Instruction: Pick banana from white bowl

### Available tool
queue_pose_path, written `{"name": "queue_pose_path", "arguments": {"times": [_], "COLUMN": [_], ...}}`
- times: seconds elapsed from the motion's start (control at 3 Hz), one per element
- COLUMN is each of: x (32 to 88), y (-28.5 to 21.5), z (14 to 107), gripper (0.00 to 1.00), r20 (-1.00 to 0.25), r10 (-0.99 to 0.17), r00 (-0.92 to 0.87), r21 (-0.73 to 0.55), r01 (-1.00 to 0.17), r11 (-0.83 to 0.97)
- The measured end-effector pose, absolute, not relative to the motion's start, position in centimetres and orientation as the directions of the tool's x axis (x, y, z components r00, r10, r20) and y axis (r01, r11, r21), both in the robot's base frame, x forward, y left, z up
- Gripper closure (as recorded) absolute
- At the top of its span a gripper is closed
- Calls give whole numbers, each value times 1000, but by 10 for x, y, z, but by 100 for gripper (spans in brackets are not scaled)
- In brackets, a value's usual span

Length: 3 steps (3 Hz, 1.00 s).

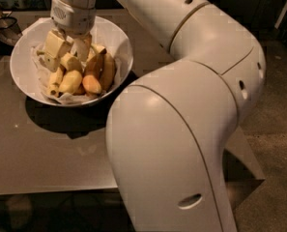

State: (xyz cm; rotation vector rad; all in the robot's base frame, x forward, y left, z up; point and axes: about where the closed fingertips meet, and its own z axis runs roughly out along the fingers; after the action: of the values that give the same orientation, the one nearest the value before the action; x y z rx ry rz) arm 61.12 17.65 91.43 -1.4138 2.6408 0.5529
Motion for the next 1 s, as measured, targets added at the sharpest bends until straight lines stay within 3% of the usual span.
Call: {"name": "queue_pose_path", "arguments": {"times": [0.33, 1.0], "x": [611, 611], "y": [180, 183], "z": [905, 891], "gripper": [31, 72], "r20": [-235, -212], "r10": [-792, -804], "r00": [-563, -556], "r21": [278, 290], "r01": [-820, -821], "r11": [500, 491]}}
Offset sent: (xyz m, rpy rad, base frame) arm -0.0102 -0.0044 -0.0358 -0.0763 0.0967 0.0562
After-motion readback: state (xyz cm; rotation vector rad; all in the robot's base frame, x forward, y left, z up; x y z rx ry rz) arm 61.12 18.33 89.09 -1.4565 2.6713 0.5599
